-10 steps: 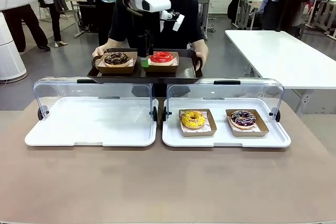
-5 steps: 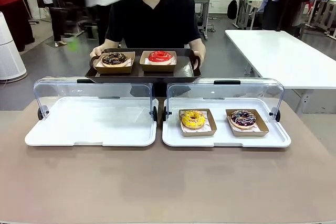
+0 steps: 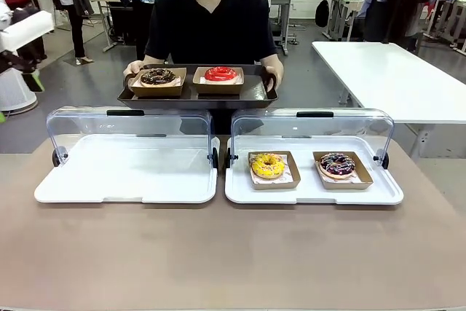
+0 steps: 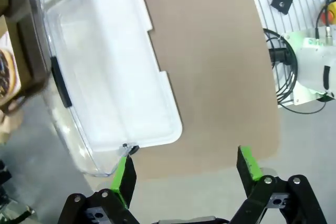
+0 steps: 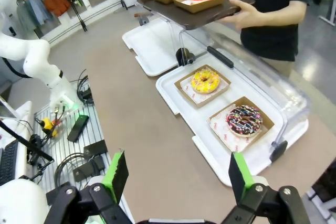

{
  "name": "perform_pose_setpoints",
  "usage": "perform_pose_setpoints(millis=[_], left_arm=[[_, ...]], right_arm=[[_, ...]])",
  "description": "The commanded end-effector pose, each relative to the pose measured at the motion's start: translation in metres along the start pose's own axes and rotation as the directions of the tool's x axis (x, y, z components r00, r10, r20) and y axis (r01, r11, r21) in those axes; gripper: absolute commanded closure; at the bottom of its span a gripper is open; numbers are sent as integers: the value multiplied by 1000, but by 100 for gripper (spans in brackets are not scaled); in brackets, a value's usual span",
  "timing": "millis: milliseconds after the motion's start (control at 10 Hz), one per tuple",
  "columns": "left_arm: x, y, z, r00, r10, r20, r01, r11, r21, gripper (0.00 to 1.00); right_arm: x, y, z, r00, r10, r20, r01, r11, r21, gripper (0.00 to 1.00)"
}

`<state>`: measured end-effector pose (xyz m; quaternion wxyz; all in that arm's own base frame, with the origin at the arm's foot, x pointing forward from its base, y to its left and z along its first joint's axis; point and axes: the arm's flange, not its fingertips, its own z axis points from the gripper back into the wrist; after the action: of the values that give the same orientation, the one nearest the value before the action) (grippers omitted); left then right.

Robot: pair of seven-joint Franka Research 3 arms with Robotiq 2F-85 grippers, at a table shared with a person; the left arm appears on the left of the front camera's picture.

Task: Provide the desired donut to the person.
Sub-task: Place the picked Paper togo box onto the Handle tray extended by the person.

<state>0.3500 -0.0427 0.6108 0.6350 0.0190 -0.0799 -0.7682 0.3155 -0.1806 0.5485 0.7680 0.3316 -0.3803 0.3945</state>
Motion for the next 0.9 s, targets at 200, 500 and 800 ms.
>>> perform_pose_setpoints(millis=[200, 500, 800], left_arm=[[-51, 33, -41, 991, 133, 16, -132, 990, -41, 0], [-66, 40, -60, 983, 179, 39, -176, 981, -79, 0], [-68, 40, -71, 987, 160, 27, -157, 984, -90, 0]], right_arm=[[1, -1, 0, 1000, 10, 25, -10, 1000, 8, 0], [1, -1, 0, 1000, 10, 25, -10, 1000, 8, 0], [1, -1, 0, 1000, 10, 25, -10, 1000, 8, 0]])
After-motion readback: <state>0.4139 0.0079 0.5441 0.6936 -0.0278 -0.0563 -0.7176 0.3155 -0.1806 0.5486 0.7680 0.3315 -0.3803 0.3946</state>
